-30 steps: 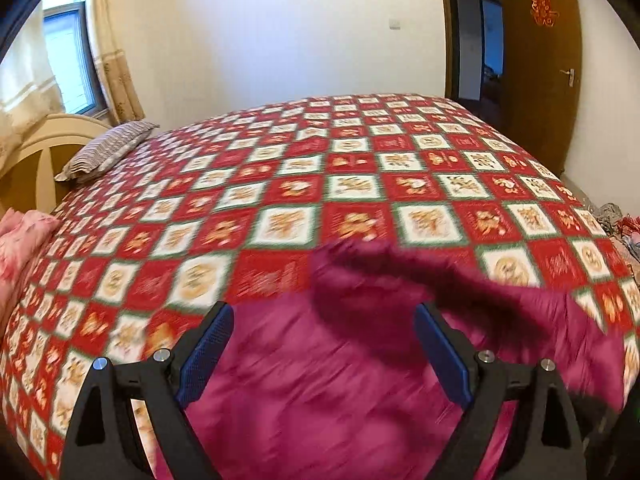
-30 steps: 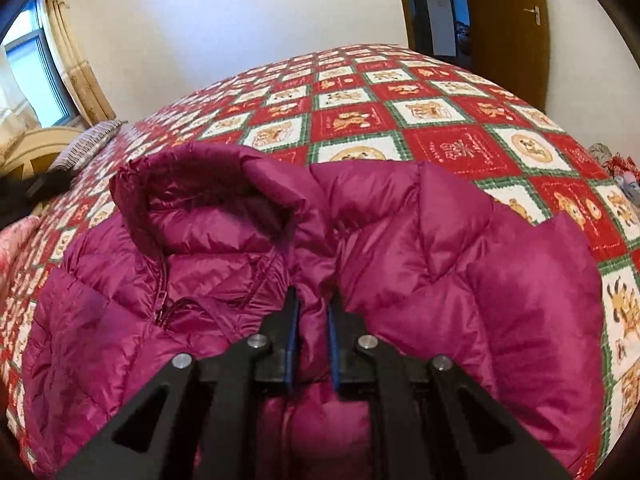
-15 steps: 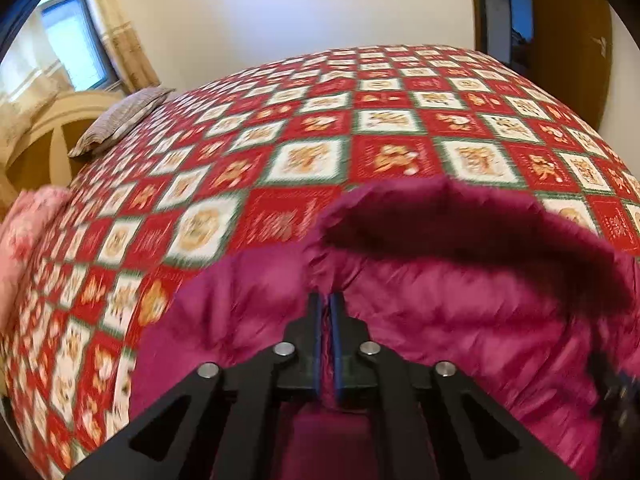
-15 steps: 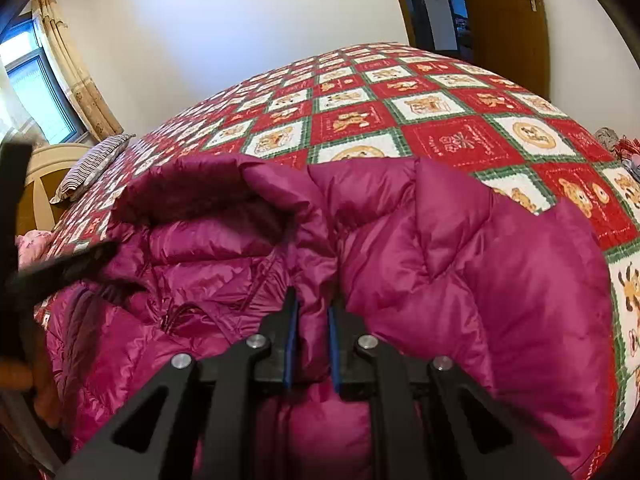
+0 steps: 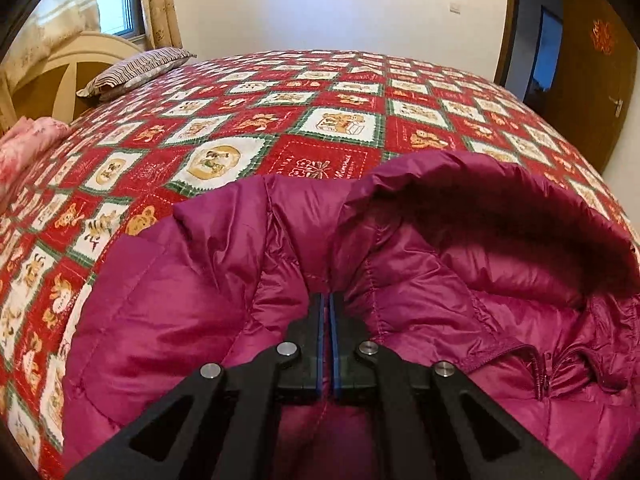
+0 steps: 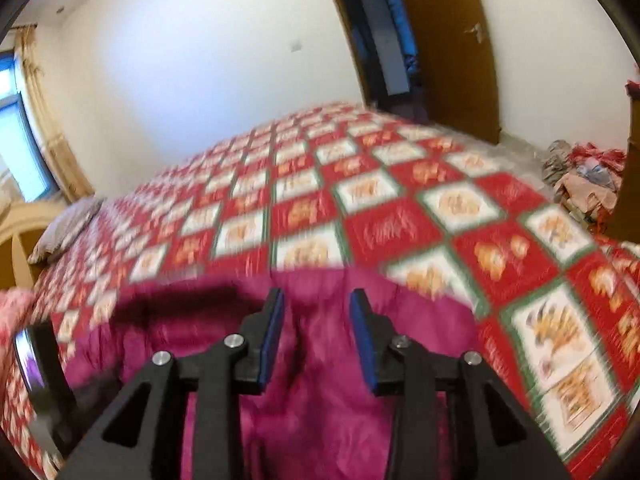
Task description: Fold large clothes
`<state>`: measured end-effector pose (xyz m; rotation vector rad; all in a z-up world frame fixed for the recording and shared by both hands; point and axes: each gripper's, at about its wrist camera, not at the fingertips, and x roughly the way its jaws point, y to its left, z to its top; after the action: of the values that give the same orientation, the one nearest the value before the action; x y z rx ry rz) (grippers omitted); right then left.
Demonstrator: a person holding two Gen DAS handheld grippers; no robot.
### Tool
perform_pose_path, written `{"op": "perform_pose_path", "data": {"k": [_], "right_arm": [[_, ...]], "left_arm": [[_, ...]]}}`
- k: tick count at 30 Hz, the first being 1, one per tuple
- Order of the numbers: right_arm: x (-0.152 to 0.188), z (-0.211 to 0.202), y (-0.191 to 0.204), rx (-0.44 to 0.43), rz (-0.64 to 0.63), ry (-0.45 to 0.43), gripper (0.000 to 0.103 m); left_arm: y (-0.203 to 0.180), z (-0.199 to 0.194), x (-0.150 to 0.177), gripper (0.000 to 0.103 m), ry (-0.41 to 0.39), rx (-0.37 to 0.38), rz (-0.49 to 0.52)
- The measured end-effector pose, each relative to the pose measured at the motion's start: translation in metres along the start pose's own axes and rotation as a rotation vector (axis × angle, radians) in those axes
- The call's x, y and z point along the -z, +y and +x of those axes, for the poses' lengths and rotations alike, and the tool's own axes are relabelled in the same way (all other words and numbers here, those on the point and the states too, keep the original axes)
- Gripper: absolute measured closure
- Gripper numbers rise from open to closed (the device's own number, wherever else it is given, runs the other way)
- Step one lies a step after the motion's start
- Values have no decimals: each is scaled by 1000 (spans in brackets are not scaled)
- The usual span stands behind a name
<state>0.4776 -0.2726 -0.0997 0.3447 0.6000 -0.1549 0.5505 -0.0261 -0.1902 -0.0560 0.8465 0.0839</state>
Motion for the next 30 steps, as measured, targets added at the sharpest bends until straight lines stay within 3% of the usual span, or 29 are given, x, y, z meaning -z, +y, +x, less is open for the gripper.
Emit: {"op": "perform_pose_path", "data": {"k": [2,5,8,10,11,13,14,16,19,21,25,30], "right_arm": [[-20,14,16,-33,-7,39,65],[-35,59,46,20,-63,136,65],[-11,92,55,-28,-83,296,64],[24,107,56,2,-168,394,64],[34,98,59,4,-255,318,64],[52,88,63,26,-388,252,63],[53,86,63,27,-388,244,63],[53,86,62,34,-387,241,63],[55,87,65,50,-406,230,63],[54,87,67,53,-409,227,63],[52,87,68,44,-402,221,63],[53,85,65,28,-387,218,62]], "left_arm": [[-3,1,-1,100,-1,-9,9],[-3,1,0,100,-1,-5,7],[1,2,-2,100,5,26,-15],[7,2,-3,100,14,70,-44],[11,1,-3,100,20,92,-54],[18,-6,-4,100,51,149,-57],[22,-14,-5,100,42,149,-62],[30,-40,-11,100,-35,125,-77],[27,-75,-36,100,-158,152,-74],[10,-79,-61,100,-178,137,-27],[-33,-34,-98,100,-45,138,81],[-52,17,-61,100,48,11,211]]}}
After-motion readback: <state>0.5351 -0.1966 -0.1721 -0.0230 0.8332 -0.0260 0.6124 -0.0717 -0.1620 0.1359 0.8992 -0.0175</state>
